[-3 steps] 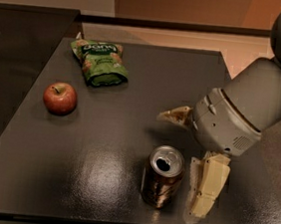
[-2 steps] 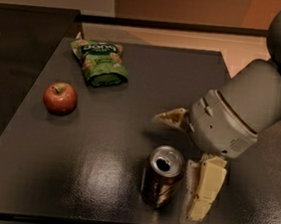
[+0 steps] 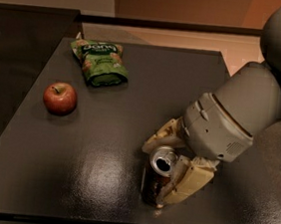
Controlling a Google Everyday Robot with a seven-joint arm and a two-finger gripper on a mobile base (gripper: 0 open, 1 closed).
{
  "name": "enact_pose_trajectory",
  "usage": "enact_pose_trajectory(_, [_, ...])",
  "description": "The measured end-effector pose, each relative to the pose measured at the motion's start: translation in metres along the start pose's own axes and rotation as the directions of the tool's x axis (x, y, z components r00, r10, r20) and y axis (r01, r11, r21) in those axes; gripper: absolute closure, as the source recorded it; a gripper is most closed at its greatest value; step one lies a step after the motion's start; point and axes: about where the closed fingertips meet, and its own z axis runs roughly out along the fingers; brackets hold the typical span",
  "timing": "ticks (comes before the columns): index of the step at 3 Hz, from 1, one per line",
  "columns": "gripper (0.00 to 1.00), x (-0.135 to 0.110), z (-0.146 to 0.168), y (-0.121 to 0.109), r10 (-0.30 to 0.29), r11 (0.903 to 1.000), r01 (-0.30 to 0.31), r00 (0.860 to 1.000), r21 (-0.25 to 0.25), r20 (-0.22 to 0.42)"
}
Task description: Pick orange can
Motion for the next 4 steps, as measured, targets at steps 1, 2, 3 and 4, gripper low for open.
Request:
enact_pose_trajectory(1, [0.62,-0.004,0.0,0.001,-0.011,0.9999,0.012,1.0,-0.003,0.006])
enact_pose_trajectory(2, [0.86,-0.016,-0.01,-0.006,-0.013,0.9995,0.013,1.0,0.028,0.006])
enact_pose_trajectory(3, [1.0,-0.036,-0.026,-0.021,-0.01,0.9969,0.011,1.0,0.078,-0.02])
enact_pose_trajectory(4, [1.0,-0.051,-0.041,-0.04,0.018,0.992,-0.01,0.998,0.126,-0.058])
